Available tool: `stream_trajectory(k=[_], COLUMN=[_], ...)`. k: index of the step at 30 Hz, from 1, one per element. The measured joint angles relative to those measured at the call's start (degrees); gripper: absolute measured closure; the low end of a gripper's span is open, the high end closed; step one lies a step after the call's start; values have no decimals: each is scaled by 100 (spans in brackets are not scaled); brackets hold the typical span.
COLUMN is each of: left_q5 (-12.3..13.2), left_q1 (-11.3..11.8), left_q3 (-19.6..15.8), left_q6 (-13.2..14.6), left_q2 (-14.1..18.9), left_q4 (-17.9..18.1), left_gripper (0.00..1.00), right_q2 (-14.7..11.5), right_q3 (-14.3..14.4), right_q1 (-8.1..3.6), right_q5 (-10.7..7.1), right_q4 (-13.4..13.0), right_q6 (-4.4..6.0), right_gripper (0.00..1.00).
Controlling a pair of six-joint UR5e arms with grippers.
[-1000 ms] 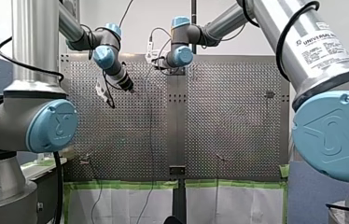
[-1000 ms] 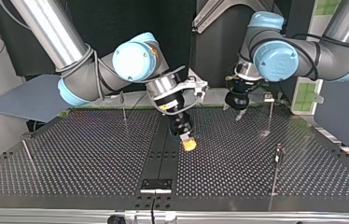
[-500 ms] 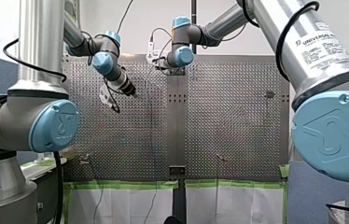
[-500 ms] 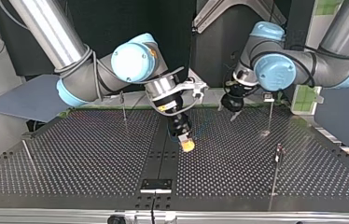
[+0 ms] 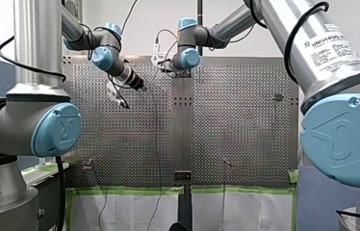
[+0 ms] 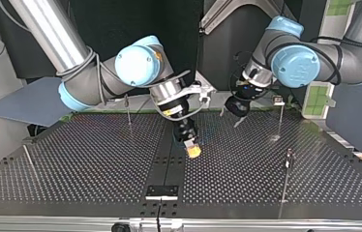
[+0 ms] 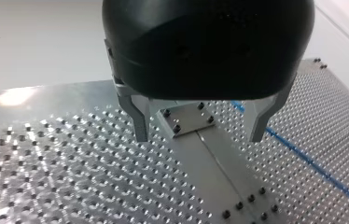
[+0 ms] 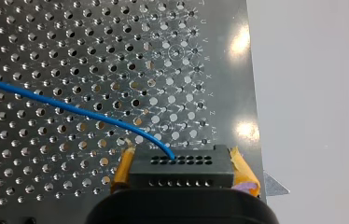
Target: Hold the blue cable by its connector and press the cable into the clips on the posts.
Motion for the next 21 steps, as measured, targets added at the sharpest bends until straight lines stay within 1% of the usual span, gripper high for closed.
stream_trajectory(k=[11, 14, 21], left_q5=[595, 667, 690], left_q1=[-53, -78, -113], left_q3=[-2, -2, -2], left_q6=[-40, -48, -54], left_q2=[2, 2, 1], left_q4=[6, 9, 32], left_gripper=[0, 0, 0], right_q2=[7, 8, 12], right_q3=[0, 0, 0], right_q1=[-3, -2, 11], right_q5=[-6, -9, -6], right_q4=[-5, -5, -5], right_q6=[-17, -17, -18], right_gripper=[100, 100, 100])
